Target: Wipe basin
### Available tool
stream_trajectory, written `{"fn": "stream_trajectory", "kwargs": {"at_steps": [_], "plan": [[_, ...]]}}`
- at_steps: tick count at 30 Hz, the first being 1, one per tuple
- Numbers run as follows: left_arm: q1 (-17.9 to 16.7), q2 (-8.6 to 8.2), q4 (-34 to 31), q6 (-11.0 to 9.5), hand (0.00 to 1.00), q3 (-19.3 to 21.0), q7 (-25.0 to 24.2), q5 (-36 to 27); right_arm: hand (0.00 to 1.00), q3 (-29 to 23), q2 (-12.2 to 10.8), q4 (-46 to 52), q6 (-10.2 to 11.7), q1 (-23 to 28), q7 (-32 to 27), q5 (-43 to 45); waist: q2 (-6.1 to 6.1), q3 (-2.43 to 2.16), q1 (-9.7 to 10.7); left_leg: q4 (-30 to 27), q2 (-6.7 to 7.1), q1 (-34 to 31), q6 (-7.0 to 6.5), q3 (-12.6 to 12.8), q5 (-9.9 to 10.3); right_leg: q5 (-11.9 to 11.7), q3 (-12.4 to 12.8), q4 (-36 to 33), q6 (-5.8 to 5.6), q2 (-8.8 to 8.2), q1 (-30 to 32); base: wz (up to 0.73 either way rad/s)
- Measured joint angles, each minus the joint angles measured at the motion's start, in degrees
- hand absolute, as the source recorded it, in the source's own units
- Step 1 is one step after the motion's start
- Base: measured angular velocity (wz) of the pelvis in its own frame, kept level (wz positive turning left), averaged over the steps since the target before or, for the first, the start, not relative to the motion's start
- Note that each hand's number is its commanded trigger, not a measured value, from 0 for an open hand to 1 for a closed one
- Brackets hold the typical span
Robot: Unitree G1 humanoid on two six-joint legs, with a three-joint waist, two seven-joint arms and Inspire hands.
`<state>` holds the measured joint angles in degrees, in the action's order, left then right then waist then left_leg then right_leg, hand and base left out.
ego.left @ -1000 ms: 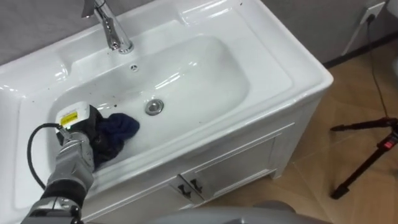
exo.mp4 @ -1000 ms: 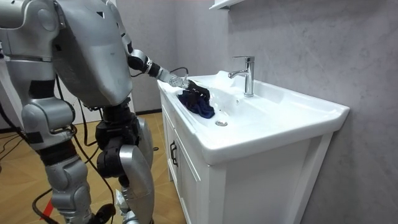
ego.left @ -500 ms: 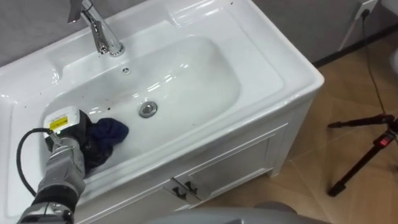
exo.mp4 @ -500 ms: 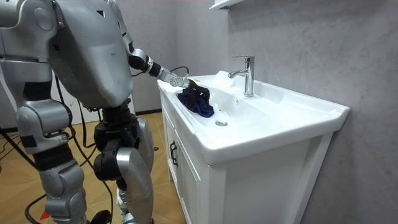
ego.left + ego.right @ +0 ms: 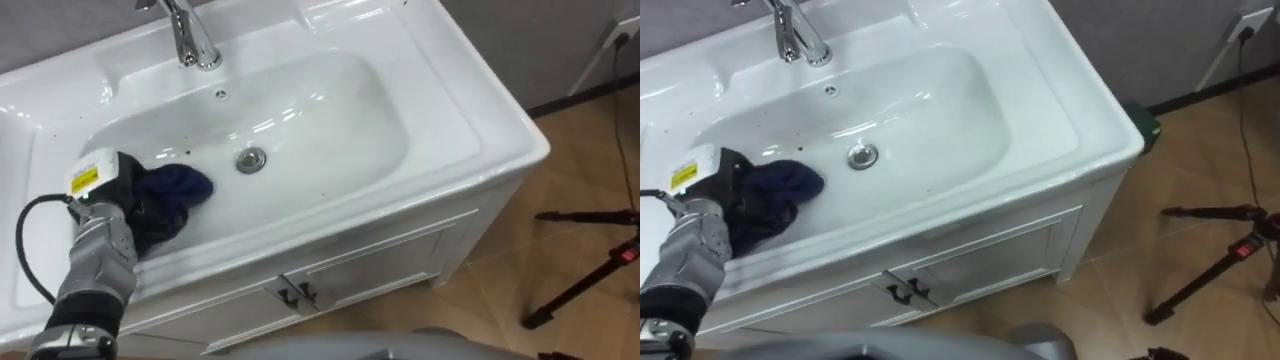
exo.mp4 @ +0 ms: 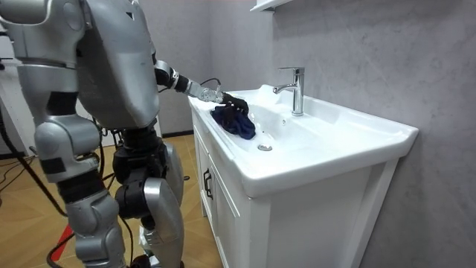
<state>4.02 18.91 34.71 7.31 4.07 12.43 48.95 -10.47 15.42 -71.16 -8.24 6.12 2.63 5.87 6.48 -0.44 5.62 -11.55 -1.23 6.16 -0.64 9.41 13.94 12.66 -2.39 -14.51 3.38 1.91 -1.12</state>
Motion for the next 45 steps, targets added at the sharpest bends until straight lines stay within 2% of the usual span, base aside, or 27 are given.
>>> {"fn": "stream_trajectory", "kwargs": {"at_steps": [3, 6, 8, 9, 10, 17, 22, 25, 29, 39, 45], "plan": [[-0.02, 0.0, -5.25, 0.11, 1.0, 0.69, 1.17, 0.07, 0.0, 0.29, 0.12, -0.86, 1.1, 0.25, -0.19, -0.63, -0.23, 0.05, -0.79, -0.02, 0.07, -0.48, 0.01, -0.76, 0.0, 0.0, -0.98, 0.57, 0.01, -0.34, -0.25, 0.18], [-0.07, 0.01, -10.27, 0.09, 1.0, 1.72, 4.38, 0.04, 0.0, 0.93, 0.04, -1.46, 1.35, 0.4, -0.52, -0.67, -0.25, 0.09, -1.06, 0.0, 0.19, -0.41, 0.01, -1.57, 0.0, 0.0, -1.54, 0.9, 0.0, -0.49, -1.01, 0.13], [-0.07, 0.01, -13.19, 0.06, 1.0, 2.33, 6.01, 0.04, 0.0, 1.66, 0.03, -1.93, 1.42, 0.46, -0.62, -0.68, -0.3, 0.2, -1.08, 0.06, 0.21, -0.45, 0.01, -1.72, 0.0, 0.01, -2.04, 1.02, -0.01, -0.53, -1.12, 0.09], [-0.06, 0.02, -14.71, -0.14, 1.0, 2.55, 7.11, 0.05, 0.0, 2.08, 0.02, -2.09, 1.49, 0.57, -0.62, -0.79, -0.68, 0.48, -1.05, 0.15, 0.19, -0.46, 0.01, -1.76, -0.01, 0.01, -2.3, 1.03, -0.01, -0.55, -1.3, 0.06], [-0.06, 0.03, -15.83, -0.34, 1.0, 2.55, 8.03, 0.05, 0.0, 2.47, 0.02, -2.35, 1.7, 0.7, -0.62, -0.83, -0.63, 0.49, -1.09, 0.14, 0.19, -0.41, 0.01, -1.72, -0.01, 0.01, -2.4, 1.13, -0.01, -0.55, -1.67, 0.06], [-0.07, 0.08, -16.65, -1.46, 1.0, 2.55, 10.91, 0.04, 0.0, 2.66, 0.0, -2.77, 2.04, 1.47, -0.23, -0.99, -1.12, 0.68, -1.11, 0.23, 0.25, -0.45, 0.01, -1.58, 0.0, 0.0, -2.4, 2.02, 0.0, -0.55, -1.85, 0.01], [-0.07, 0.84, -16.65, -1.6, 1.0, 3.76, 11.62, 0.29, 0.0, 3.67, -0.1, -3.53, 1.94, 1.8, 0.04, -0.65, -2.02, 0.45, -2.17, 0.22, 0.25, -0.4, 0.01, -1.78, 0.0, 0.0, -2.39, 1.88, 0.0, -0.57, -1.87, -0.01], [-0.46, 0.99, -16.65, -1.83, 1.0, 5.27, 12.52, 0.26, 0.0, 3.65, -0.24, -3.88, 1.9, 1.85, 0.09, -0.22, -2.01, 0.41, -3.1, 0.2, 0.25, -0.4, 0.01, -1.83, 0.0, 0.0, -2.41, 1.88, -0.01, -0.57, -1.88, 0.0], [-2.19, 2.17, -16.65, -1.75, 1.0, 5.69, 12.98, 0.23, 0.0, 4.26, -0.2, -4.18, 1.89, 1.82, 0.1, 0.0, -1.9, 0.37, -4.02, 0.19, 0.25, 0.11, 0.01, -1.89, 0.0, 0.0, -2.42, 1.96, -0.01, -0.57, -2.06, 0.0], [-3.21, 2.17, -16.68, -0.17, 1.0, 5.87, 12.96, 0.2, 0.0, 7.41, -0.16, -4.3, 1.25, 1.7, 0.09, 1.52, -1.56, 0.29, -5.1, 0.2, 0.57, 0.46, 0.01, -3.45, -0.01, -0.01, -3.63, 2.57, -0.17, -0.86, -2.97, 0.07], [-6.45, 2.17, -18.39, 1.07, 1.0, 5.98, 12.09, 0.83, 0.0, 7.46, -0.18, -4.36, 0.59, 1.96, 1.19, 3.33, -1.46, 0.23, -5.71, 0.2, 0.59, 0.44, 0.0, -3.52, -0.01, -0.08, -3.94, 2.64, -0.26, -0.91, -3.1, 0.01]]}}
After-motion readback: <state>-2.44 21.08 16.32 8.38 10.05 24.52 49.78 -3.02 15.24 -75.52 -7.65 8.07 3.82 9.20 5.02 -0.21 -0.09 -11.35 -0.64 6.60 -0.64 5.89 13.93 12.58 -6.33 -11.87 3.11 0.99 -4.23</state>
